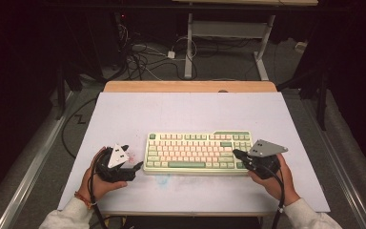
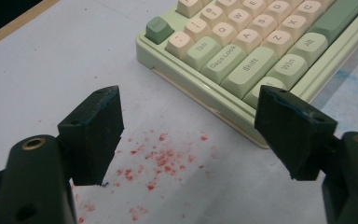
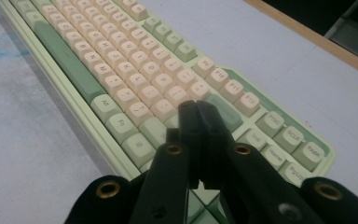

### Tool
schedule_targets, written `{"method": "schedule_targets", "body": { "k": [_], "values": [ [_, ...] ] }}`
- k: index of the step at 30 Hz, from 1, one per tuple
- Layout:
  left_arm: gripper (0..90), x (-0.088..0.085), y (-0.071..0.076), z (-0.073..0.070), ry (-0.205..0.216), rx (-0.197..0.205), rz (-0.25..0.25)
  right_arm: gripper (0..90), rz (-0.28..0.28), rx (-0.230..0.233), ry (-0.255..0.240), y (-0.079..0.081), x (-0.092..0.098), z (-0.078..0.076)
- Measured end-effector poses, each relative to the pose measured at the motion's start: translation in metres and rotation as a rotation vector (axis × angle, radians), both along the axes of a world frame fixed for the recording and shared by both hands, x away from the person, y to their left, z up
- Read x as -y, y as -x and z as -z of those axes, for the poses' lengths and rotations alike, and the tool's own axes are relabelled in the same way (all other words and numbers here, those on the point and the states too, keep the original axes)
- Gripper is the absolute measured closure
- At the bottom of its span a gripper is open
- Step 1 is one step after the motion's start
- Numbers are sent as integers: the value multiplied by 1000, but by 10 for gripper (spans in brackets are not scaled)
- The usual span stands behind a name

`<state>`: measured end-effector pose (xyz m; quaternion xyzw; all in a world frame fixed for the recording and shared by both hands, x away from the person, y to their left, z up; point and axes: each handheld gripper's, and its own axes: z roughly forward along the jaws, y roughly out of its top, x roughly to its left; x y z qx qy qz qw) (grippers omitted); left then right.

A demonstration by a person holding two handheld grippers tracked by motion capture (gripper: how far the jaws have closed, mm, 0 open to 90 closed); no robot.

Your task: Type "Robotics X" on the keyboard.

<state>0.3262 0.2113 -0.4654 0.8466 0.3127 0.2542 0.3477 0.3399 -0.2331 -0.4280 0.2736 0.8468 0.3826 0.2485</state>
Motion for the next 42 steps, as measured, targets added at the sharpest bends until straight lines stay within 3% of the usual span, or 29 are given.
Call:
{"method": "schedule_targets", "body": {
  "k": [9, 15, 19, 24, 27, 30, 37, 42],
  "values": [
    [230, -2, -1, -1, 3, -23, 6, 900, -33, -56, 55, -11, -16, 15],
    [328, -3, 0, -2, 12, -33, 28, 900, -23, -77, 72, -15, -16, 24],
    [483, -3, 0, -4, 12, -42, 35, 899, -26, -90, 86, -16, -17, 30],
    [784, 0, 0, -9, 19, -69, 62, 900, -18, -91, 69, -17, -14, 32],
    [869, 3, -1, -10, 14, -75, 71, 900, -18, -84, 73, -16, -15, 32],
    [876, 11, -4, -13, -4, -81, 94, 900, -13, -84, 65, -15, -14, 32],
    [873, 31, -18, -22, 7, -87, 129, 900, -9, -83, 57, -15, -14, 33],
    [866, 46, -27, -27, -8, -80, 157, 900, -6, -79, 59, -14, -14, 34]
  ]
}}
